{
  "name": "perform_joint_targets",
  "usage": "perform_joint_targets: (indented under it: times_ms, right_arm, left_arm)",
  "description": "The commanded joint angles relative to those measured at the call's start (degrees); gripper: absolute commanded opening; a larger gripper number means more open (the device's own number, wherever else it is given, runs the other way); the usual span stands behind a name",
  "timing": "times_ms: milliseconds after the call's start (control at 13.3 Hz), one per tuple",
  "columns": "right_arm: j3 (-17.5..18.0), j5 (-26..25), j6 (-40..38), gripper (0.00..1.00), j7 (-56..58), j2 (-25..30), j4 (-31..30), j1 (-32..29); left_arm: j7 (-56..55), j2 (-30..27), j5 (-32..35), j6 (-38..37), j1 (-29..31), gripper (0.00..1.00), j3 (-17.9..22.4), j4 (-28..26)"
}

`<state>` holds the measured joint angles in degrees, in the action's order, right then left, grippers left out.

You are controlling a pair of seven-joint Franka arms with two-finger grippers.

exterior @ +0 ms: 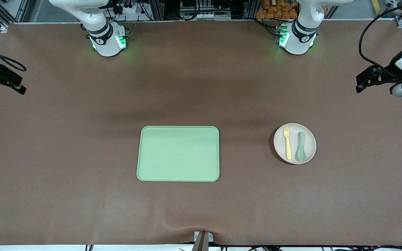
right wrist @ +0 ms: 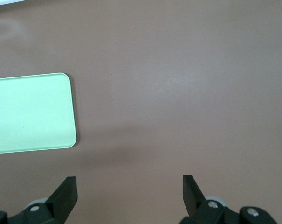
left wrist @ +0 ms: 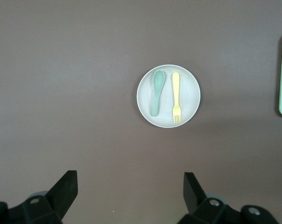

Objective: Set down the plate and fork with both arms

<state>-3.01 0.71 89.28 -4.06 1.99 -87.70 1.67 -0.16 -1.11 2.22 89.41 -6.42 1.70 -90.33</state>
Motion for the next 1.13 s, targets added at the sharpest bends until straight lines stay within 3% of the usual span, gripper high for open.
perform_joint_targets:
  times_ms: [0, 1054]
  right_arm:
    - [-0.24, 0.44, -0.25, 1.00, 0.63, 0.21, -0.02, 0.18]
    - [-0.15, 0.44, -0.07, 1.00, 0.46, 0.21, 0.07, 0.27]
  left_arm:
    - [0.33, -0.29, -1.08, -0.37, 0.45, 1.00, -0.12, 0.33]
    - [0.51, 0.32, -5.56, -0.20, 2.99, 1.00, -0.03, -0.37]
